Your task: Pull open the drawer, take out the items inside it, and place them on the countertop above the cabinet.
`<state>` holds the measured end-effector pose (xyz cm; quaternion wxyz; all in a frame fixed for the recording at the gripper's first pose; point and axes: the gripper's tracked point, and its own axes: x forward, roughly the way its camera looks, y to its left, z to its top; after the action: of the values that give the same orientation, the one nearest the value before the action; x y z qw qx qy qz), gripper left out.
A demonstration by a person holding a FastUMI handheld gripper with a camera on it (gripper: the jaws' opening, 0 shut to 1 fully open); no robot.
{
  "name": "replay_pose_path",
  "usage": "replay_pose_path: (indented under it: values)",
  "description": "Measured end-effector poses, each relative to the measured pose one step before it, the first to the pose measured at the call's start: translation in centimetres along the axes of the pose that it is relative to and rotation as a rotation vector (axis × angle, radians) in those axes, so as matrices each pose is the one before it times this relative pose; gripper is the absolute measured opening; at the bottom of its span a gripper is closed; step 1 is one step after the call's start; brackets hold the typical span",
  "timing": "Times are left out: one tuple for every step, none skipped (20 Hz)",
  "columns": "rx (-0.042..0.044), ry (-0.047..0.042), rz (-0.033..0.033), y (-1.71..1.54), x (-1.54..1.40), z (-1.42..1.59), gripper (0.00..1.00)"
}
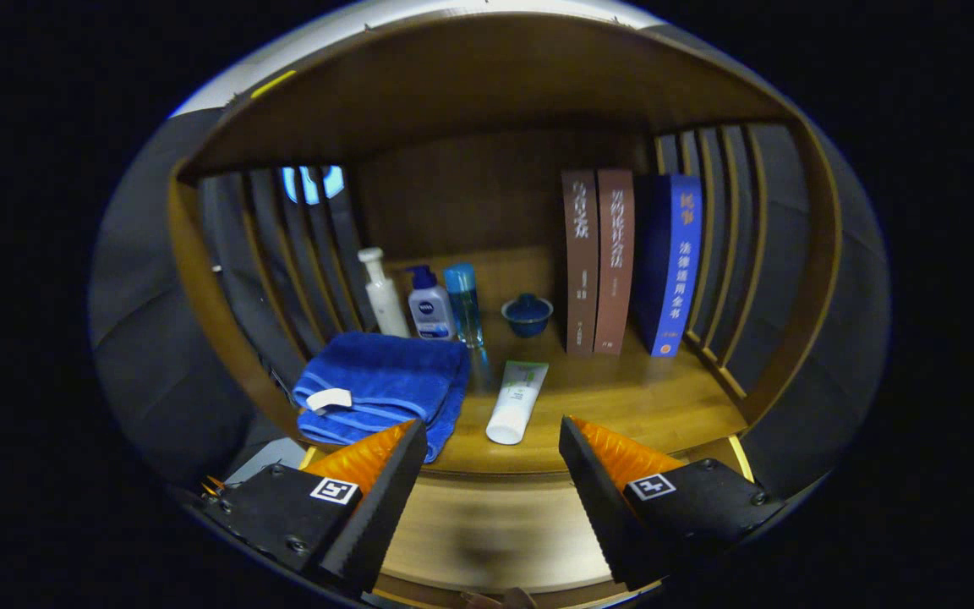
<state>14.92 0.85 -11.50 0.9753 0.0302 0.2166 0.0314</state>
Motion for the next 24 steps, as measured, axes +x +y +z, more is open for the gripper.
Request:
replay_pose_path:
  values:
    - [-0.00215, -0.04924, -0.00185, 0.044, -1.851, 0.000, 1.00]
    - [0.00270, -0.04496, -0.00366, 0.009, -1.659, -0.088, 0.99]
    - [0.00360, -0.04527, -0.00072, 0.117, -1.493, -0.161, 1.00]
    - [0.00196, -0.03365, 0.00268, 0.191, -1.577, -0.312, 0.99]
    - [-0.00321, -0.02579, 0.00205, 0.129, -1.568, -0.513, 0.99]
    - [-0.00484, -0.02199, 0.00126, 0.115, -1.430, -0.856, 0.99]
    - [-0.00200, -0.02225, -0.00051, 0.121, -1.350, -0.866, 0.99]
    - [0.00147, -0.01933, 0.00116, 0.182, -1.178, -1.137, 0.99]
    - [0.00287, -0.01170, 0.00081, 0.156, -1.085, -1.335, 0.99]
    - [-0.00027, -0.00103, -0.00668, -0.092, -1.074, -1.507, 0.99]
    - [0.00139, -0.00103, -0.00452, -0.093, -0.847, -1.608, 0.99]
    - [-0.00251, -0.00073, -0.00554, -0.083, -0.737, -1.546, 0.99]
    - [-0.00394, 0.00403, -0.01288, -0.419, -0.603, -1.559, 0.99]
    - [0.00247, 0.00604, -0.00875, -0.286, -0.470, -1.483, 0.99]
    - [0.00735, 0.00807, -0.00930, -0.264, -0.393, -1.308, 0.99]
    - [0.00755, 0.01235, -0.01054, -0.485, -0.101, -1.697, 0.99]
    - [0.00103, 0.01595, -0.01199, -0.445, -0.065, -1.366, 0.99]
    - [-0.00099, 0.01063, -0.00609, -0.313, 0.188, -1.096, 0.99]
    - [-0.00718, 0.00608, -0.01164, -0.384, 0.236, -0.890, 0.99]
    - [-0.00759, -0.00625, -0.00376, -0.108, 0.201, -0.399, 0.99]
    - [-0.00861, -0.00823, -0.00050, -0.022, 0.409, -0.285, 0.99]
    - [-0.01130, 0.00238, 0.00344, 0.190, 0.372, -0.493, 0.99]
    - [-0.00755, 0.01031, 0.00696, 0.159, 0.300, -0.505, 0.99]
    - [-0.00190, 0.01107, 0.00644, 0.189, 0.155, -0.465, 0.99]
